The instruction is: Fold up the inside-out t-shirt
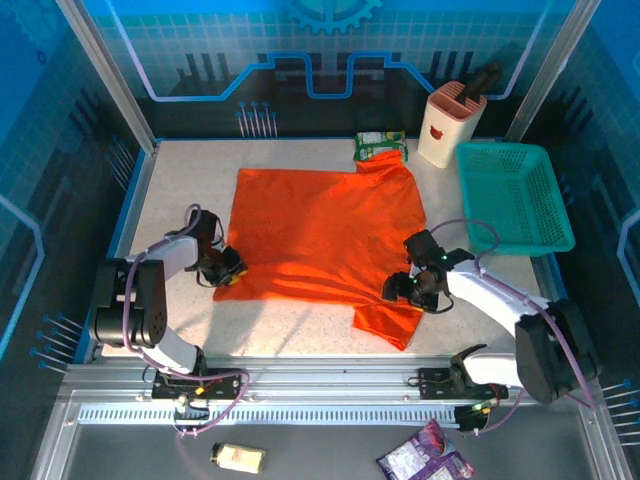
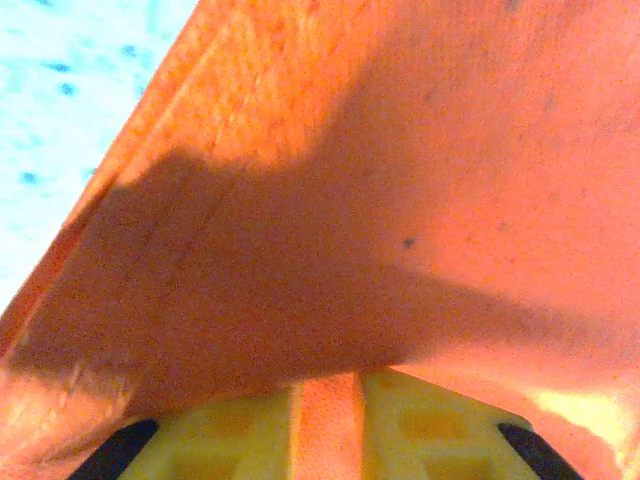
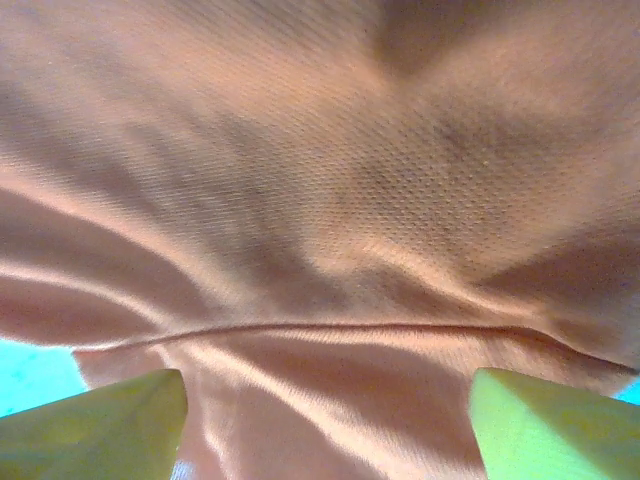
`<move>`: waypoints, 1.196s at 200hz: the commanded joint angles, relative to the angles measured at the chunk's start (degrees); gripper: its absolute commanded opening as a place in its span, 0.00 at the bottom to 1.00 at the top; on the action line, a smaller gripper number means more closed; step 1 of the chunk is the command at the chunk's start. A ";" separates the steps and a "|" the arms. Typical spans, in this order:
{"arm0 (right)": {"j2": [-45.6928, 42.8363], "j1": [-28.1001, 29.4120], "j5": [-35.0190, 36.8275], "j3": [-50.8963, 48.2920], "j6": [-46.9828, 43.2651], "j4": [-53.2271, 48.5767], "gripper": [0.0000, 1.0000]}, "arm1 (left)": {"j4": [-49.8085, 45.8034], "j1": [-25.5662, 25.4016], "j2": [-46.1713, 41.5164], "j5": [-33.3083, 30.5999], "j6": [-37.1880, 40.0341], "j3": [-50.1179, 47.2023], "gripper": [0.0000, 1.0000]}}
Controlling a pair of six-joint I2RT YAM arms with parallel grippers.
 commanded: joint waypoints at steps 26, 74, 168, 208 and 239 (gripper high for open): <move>2.02 13.38 -8.08 8.05 -4.37 -1.00 0.74 | -6.89 0.44 -8.34 -0.44 1.27 2.96 0.29; 13.35 22.60 -5.10 12.56 -4.47 0.47 0.76 | -6.06 -1.78 -7.25 1.94 0.40 5.41 0.30; 18.46 31.21 -17.13 6.90 -2.57 7.93 0.78 | 1.60 -5.32 4.55 2.24 -3.52 3.23 0.31; 12.45 23.90 -17.80 8.57 -3.73 7.30 0.79 | 2.53 -1.79 -0.35 1.50 -4.76 -4.17 0.31; 9.70 10.80 -15.23 12.94 -6.95 5.42 0.78 | 3.71 0.33 -2.85 2.51 -6.21 -8.16 0.32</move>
